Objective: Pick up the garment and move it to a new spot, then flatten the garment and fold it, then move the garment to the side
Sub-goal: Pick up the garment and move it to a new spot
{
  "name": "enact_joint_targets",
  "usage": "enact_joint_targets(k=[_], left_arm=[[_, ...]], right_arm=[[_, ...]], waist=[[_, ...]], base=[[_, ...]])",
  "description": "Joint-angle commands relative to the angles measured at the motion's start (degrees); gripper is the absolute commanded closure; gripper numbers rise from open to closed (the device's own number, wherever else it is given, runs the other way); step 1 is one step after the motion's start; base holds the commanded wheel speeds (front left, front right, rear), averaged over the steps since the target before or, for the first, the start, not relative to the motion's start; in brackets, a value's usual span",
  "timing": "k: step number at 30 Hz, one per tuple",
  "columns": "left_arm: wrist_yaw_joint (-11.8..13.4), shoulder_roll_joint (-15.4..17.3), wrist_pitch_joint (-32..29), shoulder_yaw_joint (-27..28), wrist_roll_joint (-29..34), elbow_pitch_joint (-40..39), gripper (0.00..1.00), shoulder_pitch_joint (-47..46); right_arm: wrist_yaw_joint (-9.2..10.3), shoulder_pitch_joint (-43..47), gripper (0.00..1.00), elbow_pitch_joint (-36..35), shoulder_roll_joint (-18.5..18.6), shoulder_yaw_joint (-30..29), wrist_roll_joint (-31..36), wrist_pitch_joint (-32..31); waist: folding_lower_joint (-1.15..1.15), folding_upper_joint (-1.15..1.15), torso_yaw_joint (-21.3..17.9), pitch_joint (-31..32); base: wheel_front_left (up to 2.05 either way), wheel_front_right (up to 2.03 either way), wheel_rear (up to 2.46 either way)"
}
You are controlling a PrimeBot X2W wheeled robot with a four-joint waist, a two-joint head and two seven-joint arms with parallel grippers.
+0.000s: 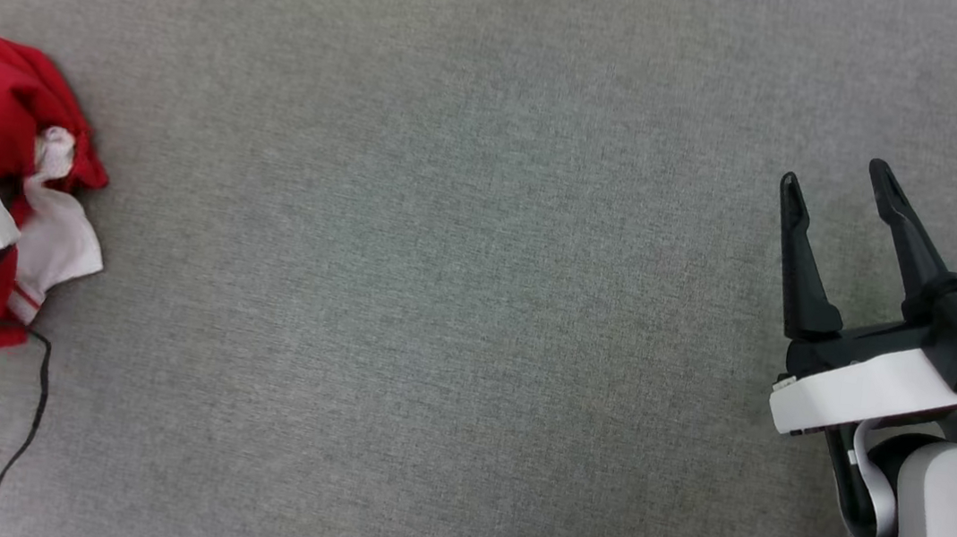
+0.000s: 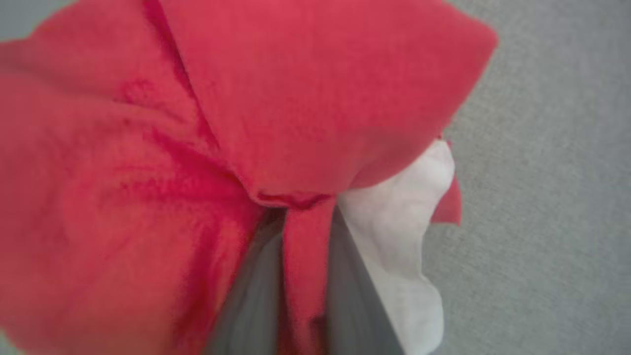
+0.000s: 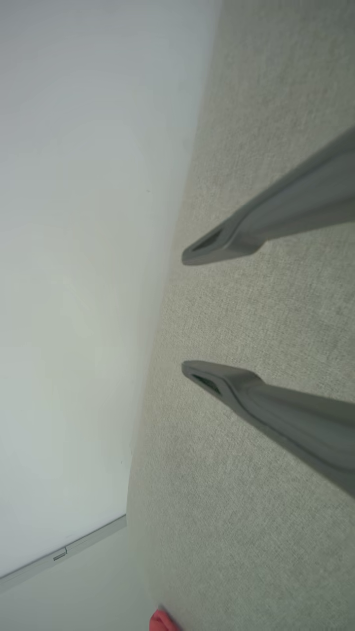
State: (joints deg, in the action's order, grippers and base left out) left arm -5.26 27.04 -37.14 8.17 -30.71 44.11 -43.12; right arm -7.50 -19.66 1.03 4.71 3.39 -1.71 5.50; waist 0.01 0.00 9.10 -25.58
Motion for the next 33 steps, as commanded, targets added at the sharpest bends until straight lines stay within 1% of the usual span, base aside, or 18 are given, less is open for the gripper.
enact_joint_targets(k=[1, 5, 8, 12, 15, 20, 23, 26, 30, 31, 33], left_arm=[[0.38, 0.37, 2.74, 0.33, 0.54, -0.91, 1.00, -0.12], [1.62, 0.70, 11.41, 0.80, 2.26, -2.46, 1.00, -1.35], [2.62, 0.60, 19.21, 0.54, 4.17, -3.79, 1.00, -2.21], [3.77, 0.57, 28.24, -1.45, 8.00, -5.63, 1.00, -3.53], [4.43, -0.25, 33.64, -3.35, 10.47, -6.87, 1.00, -4.05], [5.16, -3.39, 40.09, -6.79, 13.40, -9.75, 1.00, -3.29], [4.94, -6.37, 42.25, -9.07, 13.93, -11.79, 1.00, -2.35], [4.31, -9.70, 43.01, -11.55, 14.24, -14.11, 1.00, -1.13], [3.47, -14.88, 44.21, -14.49, 13.05, -17.41, 1.00, 1.06], [3.47, -14.88, 44.21, -14.49, 13.05, -17.41, 1.00, 1.06], [2.68, -17.70, 44.68, -16.43, 12.66, -18.60, 1.00, 2.19]], right_arm=[[0.02, 0.24, 0.00, -0.06, -0.07, -0.23, -0.35, 0.22], [0.02, 1.33, 0.00, 0.26, -0.45, -0.95, -0.39, 0.43], [0.02, 2.40, 0.00, 0.57, -0.74, -1.74, -0.57, 0.56], [0.02, 4.06, 0.00, 0.56, -1.19, -2.88, -0.75, 0.45], [0.02, 5.82, 0.00, 0.20, -1.51, -3.65, -0.85, 0.16], [0.02, 8.65, 0.00, -0.62, -1.78, -4.19, -1.08, -0.58], [0.02, 10.04, 0.00, -1.38, -1.81, -4.44, -1.25, -1.27], [0.02, 11.13, 0.00, -2.34, -1.84, -4.47, -1.68, -1.90], [0.02, 12.01, 0.00, -3.17, -1.85, -4.29, -2.71, -2.60], [0.02, 12.01, 0.00, -3.17, -1.85, -4.29, -2.71, -2.60], [0.02, 12.35, 0.00, -3.57, -1.85, -4.14, -2.73, -2.94]], waist=[[-0.01, 0.00, 0.48, 1.46], [-0.01, 0.00, 1.08, 4.59], [-0.01, 0.00, 1.37, 7.51], [-0.01, 0.00, 1.36, 11.41], [-0.01, 0.00, 0.82, 13.97], [-0.01, 0.00, -1.36, 17.38], [-0.01, 0.00, -3.38, 18.90], [-0.01, 0.00, -5.46, 19.77], [-0.01, 0.00, -8.82, 20.27], [-0.01, 0.00, -8.82, 20.27], [-0.01, 0.00, -10.33, 20.27]], base=[[0.00, 0.00, 0.00], [0.00, 0.00, 0.00], [0.00, 0.00, 0.00], [0.00, 0.00, 0.00], [0.00, 0.00, 0.00], [0.00, 0.00, 0.00], [0.00, 0.00, 0.00], [0.00, 0.00, 0.00], [0.00, 0.00, 0.00], [0.00, 0.00, 0.00], [0.00, 0.00, 0.00]])
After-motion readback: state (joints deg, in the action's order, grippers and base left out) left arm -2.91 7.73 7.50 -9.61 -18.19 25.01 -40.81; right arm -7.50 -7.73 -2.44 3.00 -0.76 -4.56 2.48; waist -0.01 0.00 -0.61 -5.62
